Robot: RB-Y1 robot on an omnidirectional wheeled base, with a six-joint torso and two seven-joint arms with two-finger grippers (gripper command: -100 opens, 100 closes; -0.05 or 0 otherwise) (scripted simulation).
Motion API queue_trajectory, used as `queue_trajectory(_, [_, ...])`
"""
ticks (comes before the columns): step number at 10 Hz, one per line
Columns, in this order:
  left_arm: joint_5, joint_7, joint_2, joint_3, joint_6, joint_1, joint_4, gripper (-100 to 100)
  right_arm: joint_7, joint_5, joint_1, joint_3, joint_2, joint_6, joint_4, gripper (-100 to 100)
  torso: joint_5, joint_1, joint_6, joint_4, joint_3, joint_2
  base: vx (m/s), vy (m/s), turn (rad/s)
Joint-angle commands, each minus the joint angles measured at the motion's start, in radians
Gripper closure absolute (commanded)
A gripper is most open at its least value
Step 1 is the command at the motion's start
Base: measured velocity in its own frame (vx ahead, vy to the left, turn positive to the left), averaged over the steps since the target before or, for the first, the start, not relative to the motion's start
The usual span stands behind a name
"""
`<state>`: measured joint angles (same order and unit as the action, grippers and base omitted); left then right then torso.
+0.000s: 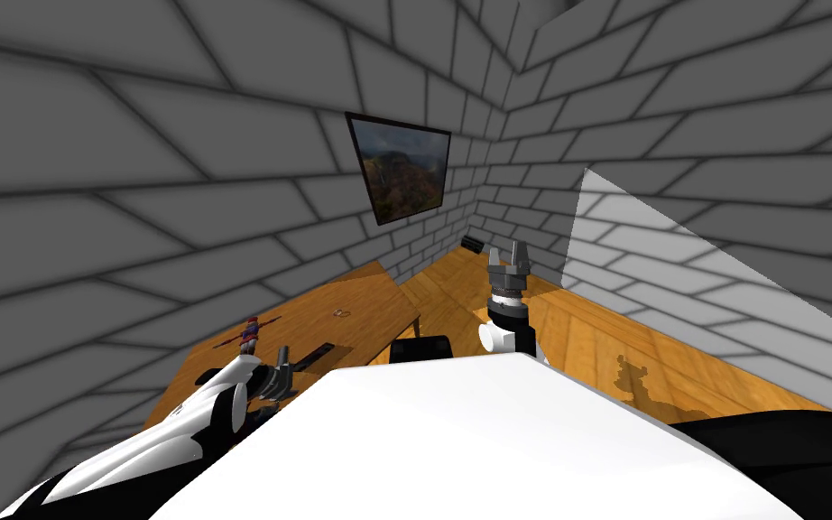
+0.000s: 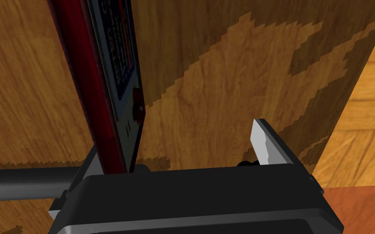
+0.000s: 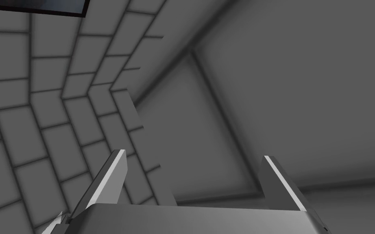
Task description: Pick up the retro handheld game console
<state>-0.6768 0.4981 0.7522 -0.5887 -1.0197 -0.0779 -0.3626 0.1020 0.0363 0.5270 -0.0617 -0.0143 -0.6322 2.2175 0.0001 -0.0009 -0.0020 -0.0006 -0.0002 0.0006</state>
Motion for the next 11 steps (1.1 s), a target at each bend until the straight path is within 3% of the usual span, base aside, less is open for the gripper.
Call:
queue_trajectory(1, [0.0, 0.017, -0.001, 0.0, -0.002, 0.003, -0.003, -100, 0.0, 0.0, 0.0, 0.0, 0.0, 0.0, 0.0, 0, 0.0, 0.0, 0.0, 0.0, 0.0, 0.0, 0.0, -0.005, 0.014])
queue_trajectory(6, [0.0, 0.017, -0.001, 0.0, -0.002, 0.003, -0.003, -100, 0.0, 0.0, 0.0, 0.0, 0.0, 0.0, 0.0, 0, 0.001, 0.002, 0.0, 0.0, 0.0, 0.0, -0.001, 0.007, -0.021])
queue_trajectory(7, [0.019, -0.003, -0.027, -0.003, -0.006, 0.014, -0.042, -100, 0.0, 0.0, 0.0, 0.0, 0.0, 0.0, 0.0, 0, 0.001, 0.002, 0.0, 0.0, 0.0, 0.0, -0.003, 0.026, 0.019])
queue_trajectory(9, [0.028, -0.012, -0.04, -0.005, -0.007, 0.02, -0.06, -100, 0.0, 0.0, 0.0, 0.0, 0.0, 0.0, 0.0, 0, 0.001, 0.004, 0.0, 0.0, 0.0, 0.0, 0.002, 0.023, 0.016])
queue_trajectory(11, [0.075, -0.06, -0.105, -0.013, -0.015, 0.047, -0.154, -100, 0.0, 0.0, 0.0, 0.0, 0.0, 0.0, 0.0, 0, 0.001, 0.004, 0.0, 0.0, 0.0, 0.0, 0.0, 0.05, 0.05])
